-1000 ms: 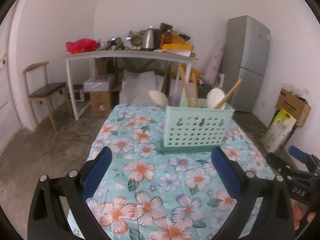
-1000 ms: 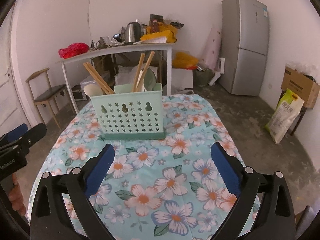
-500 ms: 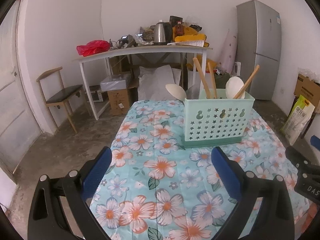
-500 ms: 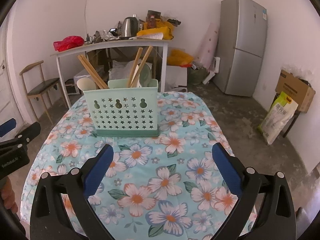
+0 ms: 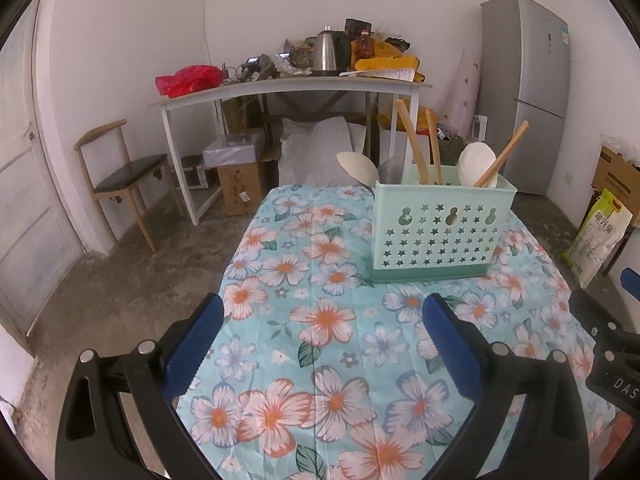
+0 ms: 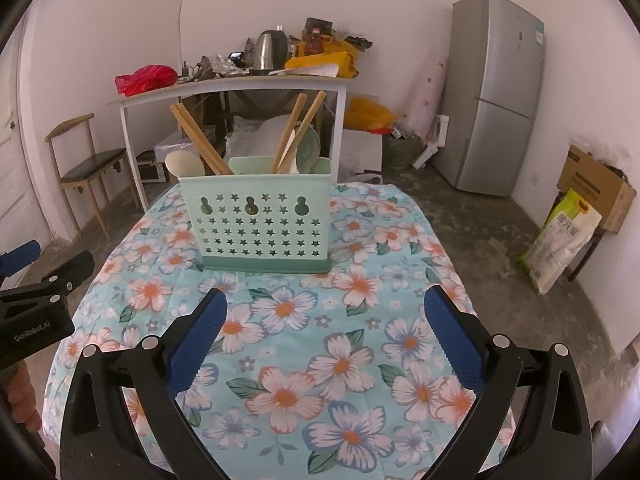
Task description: Organize utensils
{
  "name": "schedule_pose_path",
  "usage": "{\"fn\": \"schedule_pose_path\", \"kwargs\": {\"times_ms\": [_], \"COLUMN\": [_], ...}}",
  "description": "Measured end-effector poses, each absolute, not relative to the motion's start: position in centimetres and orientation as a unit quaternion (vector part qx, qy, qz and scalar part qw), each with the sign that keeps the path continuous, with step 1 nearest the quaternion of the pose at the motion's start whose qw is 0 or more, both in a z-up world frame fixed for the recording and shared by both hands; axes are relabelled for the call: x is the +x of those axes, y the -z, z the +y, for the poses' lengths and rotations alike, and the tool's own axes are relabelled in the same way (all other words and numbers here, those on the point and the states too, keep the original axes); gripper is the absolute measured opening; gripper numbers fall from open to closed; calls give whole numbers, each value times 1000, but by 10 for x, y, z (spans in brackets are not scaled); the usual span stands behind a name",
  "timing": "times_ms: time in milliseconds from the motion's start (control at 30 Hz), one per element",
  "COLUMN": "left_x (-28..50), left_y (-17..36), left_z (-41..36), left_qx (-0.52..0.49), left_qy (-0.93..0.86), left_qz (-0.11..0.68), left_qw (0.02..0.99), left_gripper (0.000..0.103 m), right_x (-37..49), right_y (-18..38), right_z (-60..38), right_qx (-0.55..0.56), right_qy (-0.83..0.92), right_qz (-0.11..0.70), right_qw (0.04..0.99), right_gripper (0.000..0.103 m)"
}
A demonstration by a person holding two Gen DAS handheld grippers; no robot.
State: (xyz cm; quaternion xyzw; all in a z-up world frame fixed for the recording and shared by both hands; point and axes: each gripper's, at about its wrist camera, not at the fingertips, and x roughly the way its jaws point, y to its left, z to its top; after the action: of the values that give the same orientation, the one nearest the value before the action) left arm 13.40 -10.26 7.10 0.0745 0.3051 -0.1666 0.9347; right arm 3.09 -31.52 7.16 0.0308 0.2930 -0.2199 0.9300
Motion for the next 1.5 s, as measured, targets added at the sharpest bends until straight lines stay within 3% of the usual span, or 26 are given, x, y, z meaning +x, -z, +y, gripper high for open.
{"fn": "schedule_pose_path", "kwargs": {"times_ms": [1500], "left_x": [142], "left_y": [-66], "left_z": [-84], "left_qx": [72], "left_qy": [149], "left_qz": [324], "left_qw": [931], "left_gripper": [97], "right_x": [27], "right_y": [-77], "right_z": [-324], "right_qx": [39], "right_qy": [236], "right_qz": [285], "right_qw": [928], "right_gripper": [95]}}
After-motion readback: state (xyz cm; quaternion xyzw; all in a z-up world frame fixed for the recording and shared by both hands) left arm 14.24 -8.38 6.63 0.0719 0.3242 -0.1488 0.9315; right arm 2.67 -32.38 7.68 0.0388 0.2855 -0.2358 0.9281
